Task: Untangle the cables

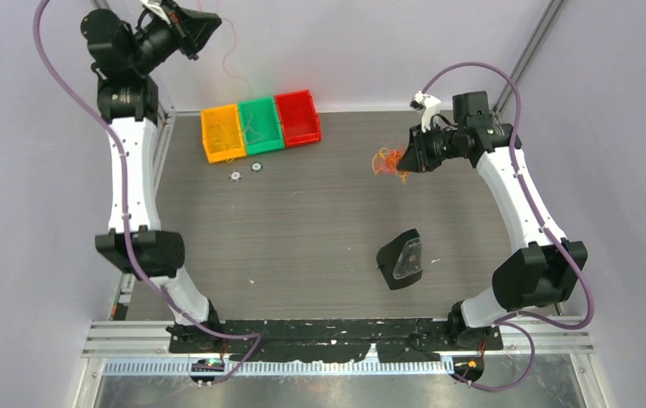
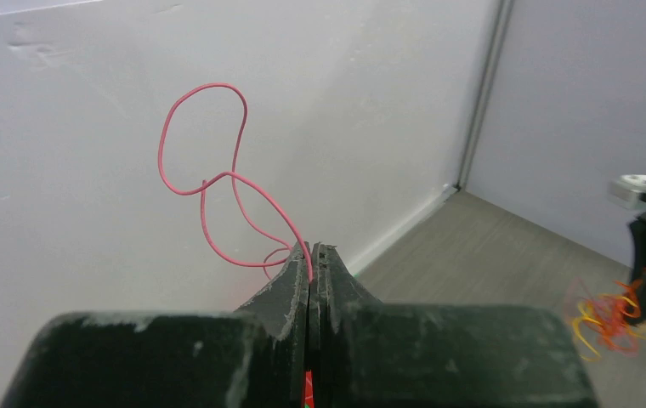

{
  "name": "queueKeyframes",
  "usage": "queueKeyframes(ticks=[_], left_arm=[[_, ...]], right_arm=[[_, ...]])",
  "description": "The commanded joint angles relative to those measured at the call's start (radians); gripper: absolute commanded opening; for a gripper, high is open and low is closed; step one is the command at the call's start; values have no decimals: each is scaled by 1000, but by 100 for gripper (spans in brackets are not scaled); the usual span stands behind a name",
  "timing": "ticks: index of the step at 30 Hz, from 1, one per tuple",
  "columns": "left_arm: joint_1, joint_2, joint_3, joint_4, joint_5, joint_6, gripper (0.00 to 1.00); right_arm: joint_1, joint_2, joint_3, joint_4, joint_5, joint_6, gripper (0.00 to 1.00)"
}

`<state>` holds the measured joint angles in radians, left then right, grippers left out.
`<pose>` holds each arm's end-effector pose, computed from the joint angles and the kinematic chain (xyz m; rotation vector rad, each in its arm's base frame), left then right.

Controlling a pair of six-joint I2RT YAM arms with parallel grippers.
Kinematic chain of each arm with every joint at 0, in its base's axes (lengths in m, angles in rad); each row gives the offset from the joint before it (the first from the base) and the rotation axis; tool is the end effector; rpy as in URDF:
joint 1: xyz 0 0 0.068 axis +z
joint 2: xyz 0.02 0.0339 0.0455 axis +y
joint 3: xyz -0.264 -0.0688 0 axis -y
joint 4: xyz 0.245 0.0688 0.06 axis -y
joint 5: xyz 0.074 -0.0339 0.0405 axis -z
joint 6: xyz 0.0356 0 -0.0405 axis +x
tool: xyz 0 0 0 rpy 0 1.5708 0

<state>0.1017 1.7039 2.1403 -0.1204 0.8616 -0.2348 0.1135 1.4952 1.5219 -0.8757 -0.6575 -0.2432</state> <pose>0.3450 0.0081 0.5633 0.5398 1.2887 -0.6494 0.3064 0.0568 0.3666 -0.6965 2.2016 0.7236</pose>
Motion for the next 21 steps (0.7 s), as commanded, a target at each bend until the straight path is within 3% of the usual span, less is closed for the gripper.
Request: queueKeyframes(ticks=[1,6,12,16,21], left_arm=[[-10,178,157,81,-72,36,0],[-51,335,248,86,-97,173,0],[-121,384,72,142,-170,372,0],[-124,485,123,35,-204,271,0],[-121,536,66,-110,-222,241,0]], right_arm=[[15,41,70,-21,36,-35,6],[15,105,123,-23,66,-39,5],[18,167,178,-59,83,-58,6],[17,182,184,-77,103,-78,5],[17,191,185,-81,113,-89,5]])
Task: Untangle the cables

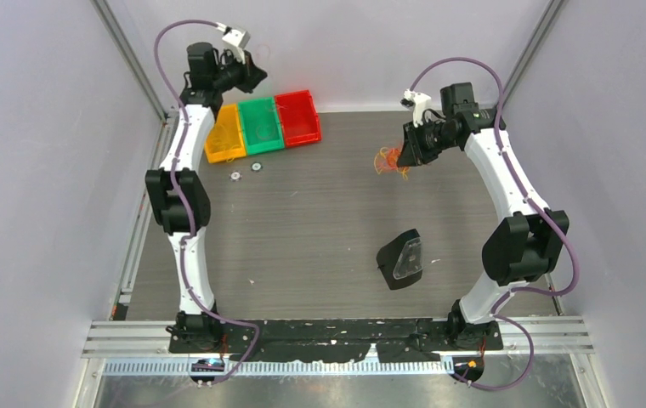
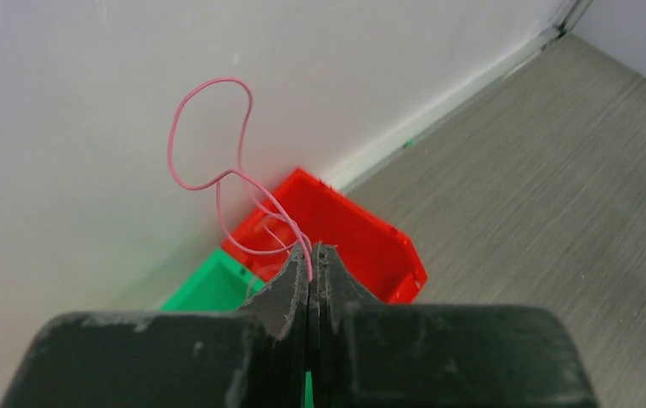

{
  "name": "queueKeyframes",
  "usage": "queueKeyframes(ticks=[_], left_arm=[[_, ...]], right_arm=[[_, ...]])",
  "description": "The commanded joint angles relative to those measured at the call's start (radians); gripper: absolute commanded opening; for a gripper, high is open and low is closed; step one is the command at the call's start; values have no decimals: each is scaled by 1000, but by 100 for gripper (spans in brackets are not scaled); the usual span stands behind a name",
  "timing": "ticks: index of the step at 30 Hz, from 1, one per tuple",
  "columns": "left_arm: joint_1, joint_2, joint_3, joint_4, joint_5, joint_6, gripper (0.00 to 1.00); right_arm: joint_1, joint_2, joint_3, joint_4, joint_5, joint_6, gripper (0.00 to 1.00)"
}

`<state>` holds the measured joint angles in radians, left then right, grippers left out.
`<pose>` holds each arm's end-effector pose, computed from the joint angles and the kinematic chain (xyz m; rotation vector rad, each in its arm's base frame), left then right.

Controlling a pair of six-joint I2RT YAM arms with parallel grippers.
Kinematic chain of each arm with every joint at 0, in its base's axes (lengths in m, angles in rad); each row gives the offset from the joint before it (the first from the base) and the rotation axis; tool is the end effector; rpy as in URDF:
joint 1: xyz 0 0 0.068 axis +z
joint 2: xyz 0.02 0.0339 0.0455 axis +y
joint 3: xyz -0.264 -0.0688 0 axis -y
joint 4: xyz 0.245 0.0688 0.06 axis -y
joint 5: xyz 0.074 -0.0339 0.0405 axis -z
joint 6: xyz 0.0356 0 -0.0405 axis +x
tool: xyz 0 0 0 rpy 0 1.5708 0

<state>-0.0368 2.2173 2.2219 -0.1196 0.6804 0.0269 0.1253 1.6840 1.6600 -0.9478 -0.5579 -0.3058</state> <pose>0.5236 -0.0417 0.3737 0.5604 1.5974 -0.5785 0.3498 0.0631 0.3439 -0.7299 2.3285 0.6257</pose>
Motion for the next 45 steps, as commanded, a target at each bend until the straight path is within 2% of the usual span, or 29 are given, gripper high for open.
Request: queueKeyframes(ticks=[1,8,14,17,20,26,27,29,33,41,43,45], left_arm=[[19,26,-22,-149,-48,-19,0],[32,-11,-154,-253,-208,28,0],[22,94,0,-462,-254,119,0],[13,160,107,-552,-214,156,0],[-3,186,156,-575,-206,180,0],[-16,190,153,-573,-248,166,1],[-16,186,150,-576,-249,165,5],[-16,171,139,-574,-250,159,23],[-15,128,152,-572,-273,156,52],[16,-44,158,-644,-210,145,86],[32,-123,118,-665,-119,140,97],[80,-234,11,-651,59,130,100]], right_arm=[[5,3,50,-11,12,-26,6],[3,26,64,-31,9,-42,5],[4,68,111,-76,2,-58,5],[3,95,140,-98,-3,-62,5],[4,109,158,-113,-7,-66,5],[3,114,167,-115,-26,-56,5],[3,114,168,-115,-29,-54,5],[4,114,168,-115,-34,-54,5],[4,121,171,-118,-52,-53,5],[4,87,158,-111,-108,-62,5],[7,72,147,-83,-150,-51,5],[17,56,140,-43,-190,-28,5]])
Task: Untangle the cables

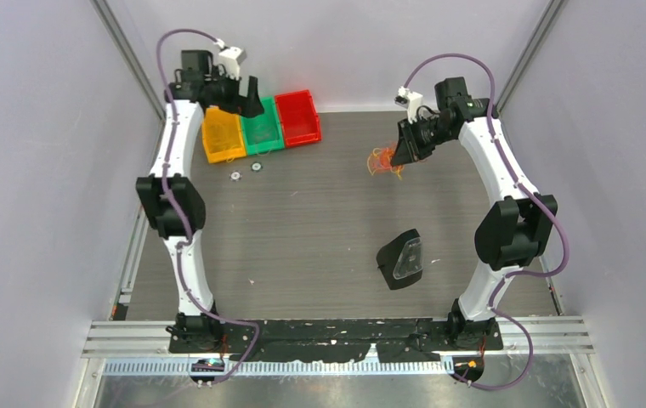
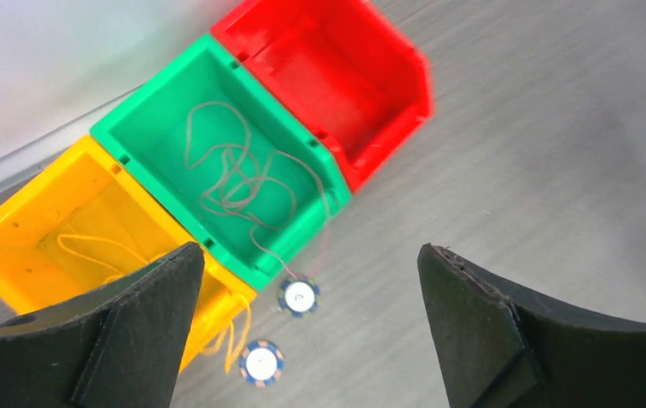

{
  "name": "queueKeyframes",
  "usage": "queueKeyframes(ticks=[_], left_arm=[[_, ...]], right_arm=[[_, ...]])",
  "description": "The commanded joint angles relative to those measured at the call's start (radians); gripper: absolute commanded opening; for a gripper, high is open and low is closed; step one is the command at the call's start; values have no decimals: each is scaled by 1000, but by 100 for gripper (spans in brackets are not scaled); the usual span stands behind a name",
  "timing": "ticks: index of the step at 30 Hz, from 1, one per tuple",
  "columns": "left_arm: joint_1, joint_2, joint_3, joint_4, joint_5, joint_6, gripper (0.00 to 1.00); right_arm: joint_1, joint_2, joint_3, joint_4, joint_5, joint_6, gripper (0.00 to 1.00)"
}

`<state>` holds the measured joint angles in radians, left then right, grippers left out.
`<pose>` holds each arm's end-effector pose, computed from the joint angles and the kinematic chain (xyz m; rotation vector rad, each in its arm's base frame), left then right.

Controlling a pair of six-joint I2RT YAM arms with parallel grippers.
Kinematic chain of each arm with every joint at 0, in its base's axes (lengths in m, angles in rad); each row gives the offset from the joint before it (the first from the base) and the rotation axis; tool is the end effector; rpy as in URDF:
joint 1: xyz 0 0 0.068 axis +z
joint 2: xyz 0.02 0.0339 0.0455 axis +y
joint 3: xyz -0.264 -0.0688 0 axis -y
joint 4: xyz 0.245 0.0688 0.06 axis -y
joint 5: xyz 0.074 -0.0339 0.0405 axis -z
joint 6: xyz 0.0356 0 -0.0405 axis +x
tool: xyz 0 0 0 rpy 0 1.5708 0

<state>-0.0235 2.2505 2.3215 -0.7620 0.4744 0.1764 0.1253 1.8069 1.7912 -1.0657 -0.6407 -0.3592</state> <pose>0.5070 -0.0282 0.3287 0.4676 2.1595 -0.4503 0.3703 0.0681 0.3358 -0.7973 2.3670 0.7477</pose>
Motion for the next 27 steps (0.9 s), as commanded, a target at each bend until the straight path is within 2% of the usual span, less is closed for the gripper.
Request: queueKeyframes(ticks=[1,4,6,9,12,16,19,23,25,27], left_arm=[[74,-341,-173,13,332,-19,99],[69,-606,-518,145,526,18,95],[40,-782,-793,324,595,18,92],[-57,-932,-989,420,628,47,88],[-174,-986,-1064,422,620,49,83],[-267,-1006,-1136,456,591,11,74],[-306,-1016,-1193,528,536,-28,68],[-322,-993,-1224,628,479,-137,54],[-322,-966,-1219,656,485,-221,54],[-323,-948,-1221,684,509,-267,63]], right_arm=[[23,-72,6,89,-122,47,5],[71,-99,-4,147,-190,73,5],[117,-115,-14,169,-218,73,6],[195,-140,-33,209,-241,63,5],[255,-167,-44,239,-267,50,5],[325,-198,-63,272,-290,66,5],[355,-234,-123,342,-300,104,5],[379,-256,-177,396,-308,149,5],[389,-265,-200,414,-302,164,6],[395,-273,-224,440,-295,181,7]])
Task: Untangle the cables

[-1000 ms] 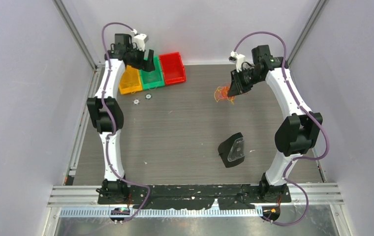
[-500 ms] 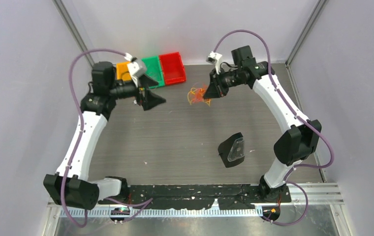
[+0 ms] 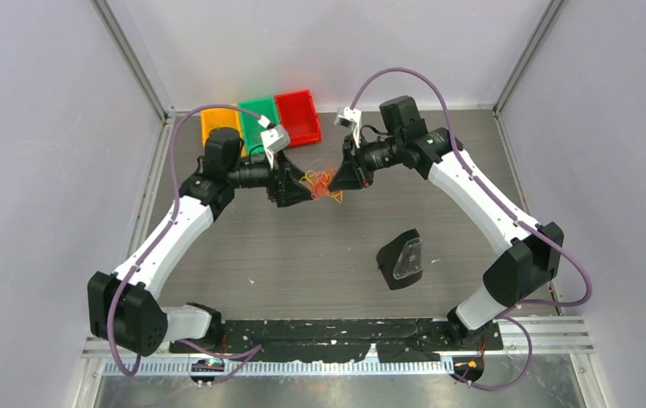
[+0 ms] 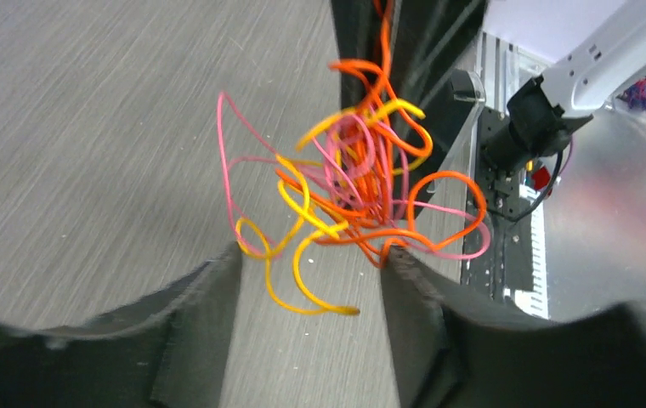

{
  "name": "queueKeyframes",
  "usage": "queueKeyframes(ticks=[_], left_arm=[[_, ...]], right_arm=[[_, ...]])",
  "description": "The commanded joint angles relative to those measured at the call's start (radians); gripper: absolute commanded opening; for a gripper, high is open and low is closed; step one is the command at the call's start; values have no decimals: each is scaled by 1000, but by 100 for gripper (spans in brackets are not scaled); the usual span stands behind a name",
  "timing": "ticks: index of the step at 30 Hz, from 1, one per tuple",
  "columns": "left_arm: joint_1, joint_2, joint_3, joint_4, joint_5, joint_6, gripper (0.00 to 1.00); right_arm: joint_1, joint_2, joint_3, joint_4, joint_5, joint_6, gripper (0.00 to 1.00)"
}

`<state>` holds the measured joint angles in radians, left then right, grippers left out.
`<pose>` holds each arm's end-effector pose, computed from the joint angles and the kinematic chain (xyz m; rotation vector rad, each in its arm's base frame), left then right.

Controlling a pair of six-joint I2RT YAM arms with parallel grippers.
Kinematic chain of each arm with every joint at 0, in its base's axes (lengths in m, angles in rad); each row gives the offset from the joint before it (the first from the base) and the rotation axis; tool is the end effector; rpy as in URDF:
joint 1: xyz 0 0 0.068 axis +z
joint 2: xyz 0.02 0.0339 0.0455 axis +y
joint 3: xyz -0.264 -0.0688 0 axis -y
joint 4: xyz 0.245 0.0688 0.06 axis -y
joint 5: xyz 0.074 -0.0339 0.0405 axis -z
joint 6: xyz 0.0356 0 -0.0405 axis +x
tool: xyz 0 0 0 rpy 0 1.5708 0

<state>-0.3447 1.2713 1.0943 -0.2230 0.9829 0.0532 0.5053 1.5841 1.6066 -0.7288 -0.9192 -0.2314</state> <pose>0.2537 -0.1226 0.3452 1.0025 1.6727 -1.1502 0.2837 0.1893 0.3809 -1.2277 1.8223 1.1853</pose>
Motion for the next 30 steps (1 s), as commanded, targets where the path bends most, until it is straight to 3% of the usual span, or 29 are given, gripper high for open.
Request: queueKeyframes(ticks=[1,3,5,7,10,11,16,20,30], left_arm=[[-3,33,-3,162,2,-160,68],[-8,38,-23,203,-9,-176,66],[-12,45,-29,213,-24,-183,56],[-11,53,-27,217,-14,-205,40],[-10,49,-29,217,6,-234,3],[-6,40,-33,217,7,-235,0],[76,-4,-84,159,13,-247,0],[148,-21,-100,51,-7,-177,0],[248,-23,-141,-59,-26,-24,0]], right_arm=[[16,-52,-47,113,-15,71,8],[17,-62,-75,149,-14,91,9],[16,-70,-87,164,-22,102,11],[17,-76,-89,167,-31,107,12],[15,-79,-90,158,-28,100,15],[14,-83,-86,145,-19,96,15],[-66,-90,-63,104,3,95,20],[-132,-94,-53,82,27,103,10],[-200,-100,-70,58,15,112,7]])
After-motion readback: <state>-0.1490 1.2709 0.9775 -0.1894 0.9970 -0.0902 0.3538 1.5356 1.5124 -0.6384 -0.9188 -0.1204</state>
